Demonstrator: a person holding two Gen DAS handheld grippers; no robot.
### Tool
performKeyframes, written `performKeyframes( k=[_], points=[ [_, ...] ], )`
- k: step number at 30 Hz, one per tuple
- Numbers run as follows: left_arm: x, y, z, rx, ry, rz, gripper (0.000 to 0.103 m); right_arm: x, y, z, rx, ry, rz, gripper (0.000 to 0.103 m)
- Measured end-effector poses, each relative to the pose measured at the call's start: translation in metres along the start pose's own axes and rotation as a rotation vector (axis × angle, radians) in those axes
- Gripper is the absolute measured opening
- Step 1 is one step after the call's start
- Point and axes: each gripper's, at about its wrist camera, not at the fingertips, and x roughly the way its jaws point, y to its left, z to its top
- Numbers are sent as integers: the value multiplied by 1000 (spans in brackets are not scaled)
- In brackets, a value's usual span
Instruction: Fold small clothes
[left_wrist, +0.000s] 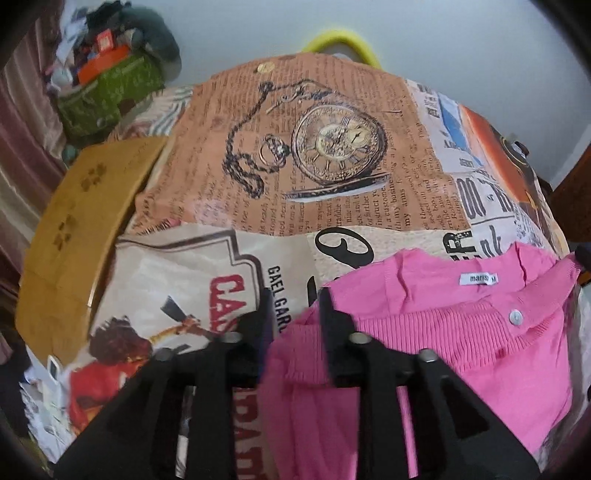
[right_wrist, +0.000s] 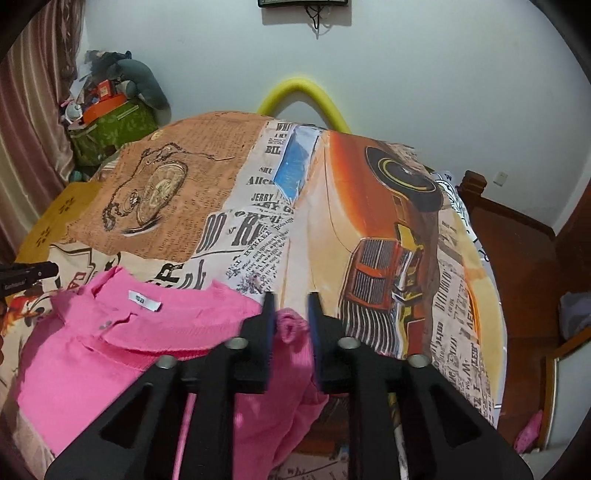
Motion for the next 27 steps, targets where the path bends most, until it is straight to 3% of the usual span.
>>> performKeyframes(
  k=[1,5,9,19,21,23,25,26,27],
  points=[
    [-6,0,-3,11,-11,-5,40,-5,-1,-1,3,-4,4,32],
    [-30,0,-25,65,-19,-2,43,-29,-3,-14,3,-29,52,33],
    [-53,6,-64,96,-8,-21,51,-57,-5,-47,18,-44,96,43],
    [-60,13,-154,57,138,-124,52,-74,5,-136,40,84,156,43],
    [-60,12,-161,44,128,-120,52,-69,7,-144,57,106,170,43],
    [-61,12,-162,18,118,-116,43,-65,11,-149,66,105,187,43],
    [-63,11,-161,9,110,-108,16,-63,16,-148,50,98,183,43],
    [-63,11,-160,3,110,-110,11,-62,17,-147,53,95,186,42],
    [-63,11,-160,-3,115,-122,6,-61,17,-146,58,95,192,30]
  ],
)
